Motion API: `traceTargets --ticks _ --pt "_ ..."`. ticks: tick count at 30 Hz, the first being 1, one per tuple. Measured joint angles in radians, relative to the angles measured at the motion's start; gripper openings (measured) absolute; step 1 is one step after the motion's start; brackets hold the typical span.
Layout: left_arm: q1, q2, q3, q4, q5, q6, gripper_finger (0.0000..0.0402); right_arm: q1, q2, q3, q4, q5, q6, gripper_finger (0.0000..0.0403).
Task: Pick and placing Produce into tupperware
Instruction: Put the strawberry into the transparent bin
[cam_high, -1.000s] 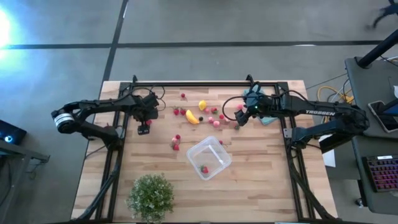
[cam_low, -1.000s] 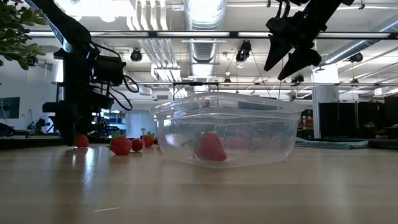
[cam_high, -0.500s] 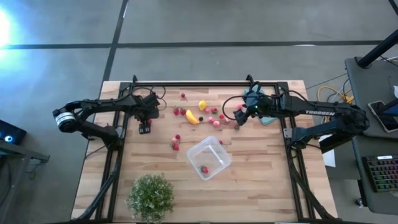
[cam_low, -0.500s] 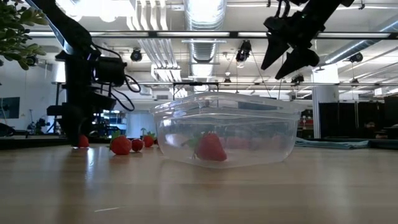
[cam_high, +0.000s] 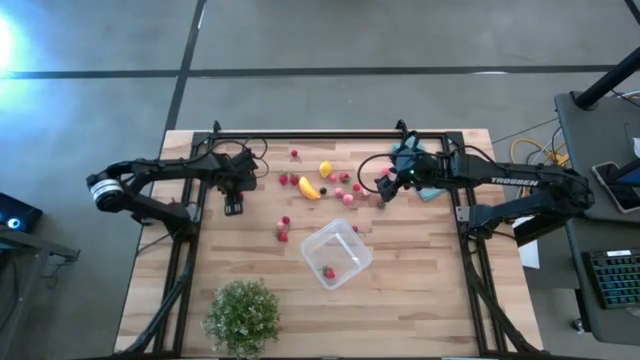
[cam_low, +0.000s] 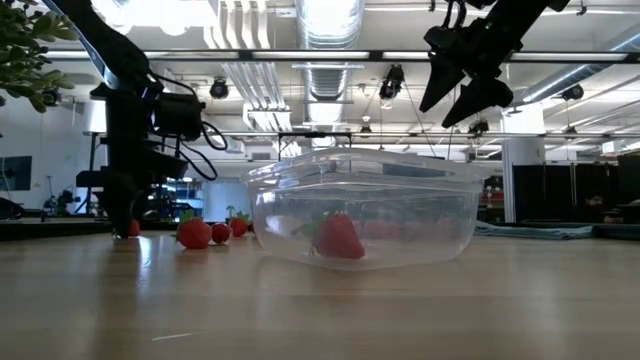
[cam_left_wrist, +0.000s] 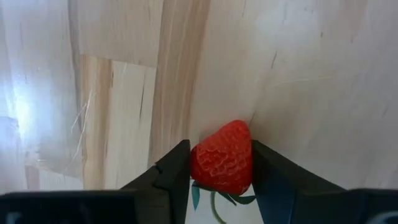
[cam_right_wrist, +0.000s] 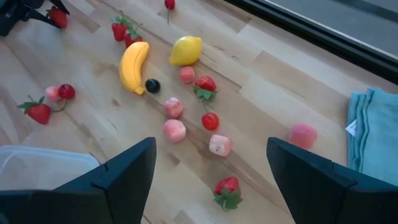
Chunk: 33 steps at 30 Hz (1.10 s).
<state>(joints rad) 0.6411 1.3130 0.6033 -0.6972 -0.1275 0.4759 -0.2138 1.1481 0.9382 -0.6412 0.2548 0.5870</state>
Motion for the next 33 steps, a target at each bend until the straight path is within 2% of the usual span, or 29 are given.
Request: traceTargets --ticks 7,16,21,26,29,33 --pt "-0.008 -0.039 0.076 -0.061 0.003 -0.103 0.0136 0.025 0.000 0.000 0.020 -0.003 0.006 0.0297" --pt "-0.105 -0.114 0.313 -0.046 0.198 -0.133 0.0141 0.032 0.000 0.000 0.075 0.004 0.005 0.0295" --pt "-0.187 -0.097 0.400 0.058 0.354 -0.134 0.0142 0.033 0.000 0.004 0.131 -0.009 0.161 0.0297" --pt "-0.276 -0.035 0.405 0.218 0.491 -0.134 0.0142 0.050 0.000 0.004 0.257 -0.097 0.191 0.0299" --pt "-0.342 0.019 0.405 0.302 0.515 -0.157 0.0143 0.083 0.000 0.006 0.339 -0.112 0.186 0.0297" --pt "-0.442 0.099 0.421 0.399 0.516 -0.294 0.0143 0.116 -0.005 0.049 0.358 -0.109 0.130 0.0292"
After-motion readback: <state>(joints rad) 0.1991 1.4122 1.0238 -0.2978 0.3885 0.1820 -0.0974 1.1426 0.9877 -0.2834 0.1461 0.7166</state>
